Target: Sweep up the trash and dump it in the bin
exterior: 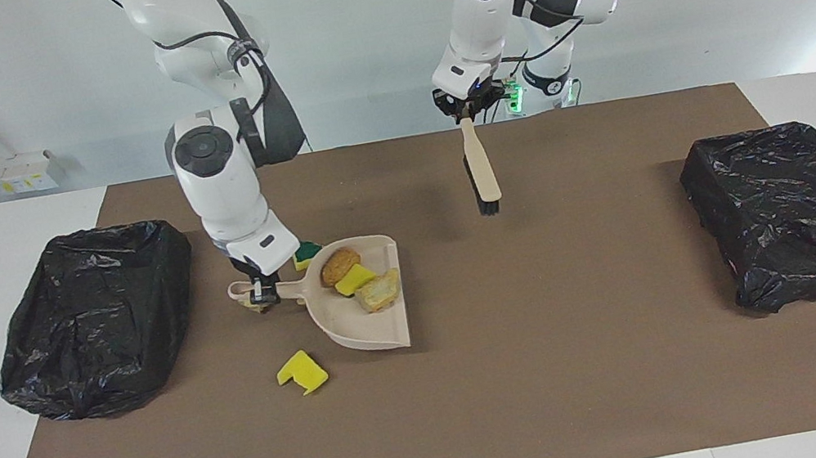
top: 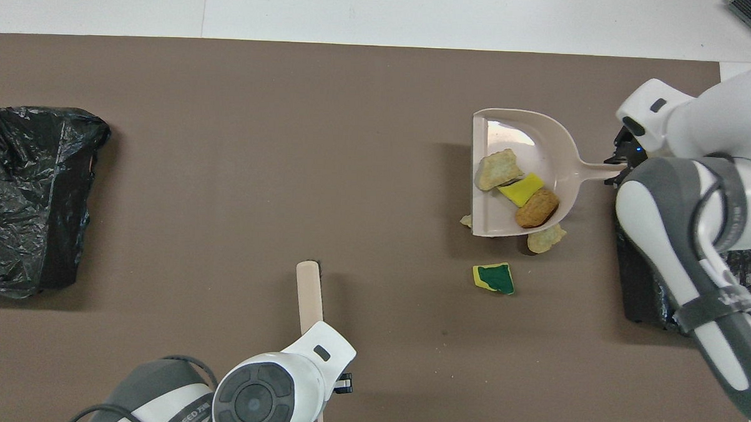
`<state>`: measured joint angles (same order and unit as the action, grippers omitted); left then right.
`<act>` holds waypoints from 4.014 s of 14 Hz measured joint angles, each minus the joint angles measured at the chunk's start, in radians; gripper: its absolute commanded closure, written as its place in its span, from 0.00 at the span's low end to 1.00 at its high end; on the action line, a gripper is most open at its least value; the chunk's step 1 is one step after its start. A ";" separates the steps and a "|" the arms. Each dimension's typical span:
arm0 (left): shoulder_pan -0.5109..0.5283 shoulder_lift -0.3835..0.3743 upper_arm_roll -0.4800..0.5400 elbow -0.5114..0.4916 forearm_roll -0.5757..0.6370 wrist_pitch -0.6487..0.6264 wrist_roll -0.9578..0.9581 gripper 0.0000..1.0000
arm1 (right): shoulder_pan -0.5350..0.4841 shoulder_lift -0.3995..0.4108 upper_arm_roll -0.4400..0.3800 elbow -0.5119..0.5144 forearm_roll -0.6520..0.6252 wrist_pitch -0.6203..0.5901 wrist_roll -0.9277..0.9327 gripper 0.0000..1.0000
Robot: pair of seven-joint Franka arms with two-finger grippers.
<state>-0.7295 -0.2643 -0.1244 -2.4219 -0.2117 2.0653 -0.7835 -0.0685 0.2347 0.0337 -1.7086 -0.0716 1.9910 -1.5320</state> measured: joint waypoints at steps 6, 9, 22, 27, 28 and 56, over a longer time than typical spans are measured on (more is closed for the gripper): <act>-0.088 0.114 -0.001 -0.010 0.000 0.135 -0.108 1.00 | -0.175 0.000 -0.007 0.034 0.022 -0.036 -0.150 1.00; -0.096 0.121 -0.001 -0.010 0.000 0.144 -0.112 1.00 | -0.293 -0.005 -0.011 0.043 0.019 -0.047 -0.260 1.00; -0.105 0.148 0.009 -0.004 0.000 0.172 -0.095 0.00 | -0.429 -0.208 -0.013 -0.119 -0.586 -0.086 -0.188 1.00; -0.005 0.148 0.030 0.075 0.000 0.069 -0.094 0.00 | -0.371 -0.288 0.008 -0.224 -0.820 -0.042 -0.063 1.00; 0.032 0.148 0.032 0.093 0.001 0.053 -0.093 0.00 | -0.360 -0.301 0.011 -0.221 -0.863 -0.037 -0.063 1.00; 0.754 0.125 0.043 0.608 0.187 -0.524 0.785 0.00 | 0.146 -0.213 0.069 -0.141 0.072 -0.180 1.550 1.00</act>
<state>0.0242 -0.1391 -0.0817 -1.8144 -0.0246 1.5415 0.0013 0.0771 0.0222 0.1023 -1.8491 0.0004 1.8107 0.0179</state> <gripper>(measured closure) 0.000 0.692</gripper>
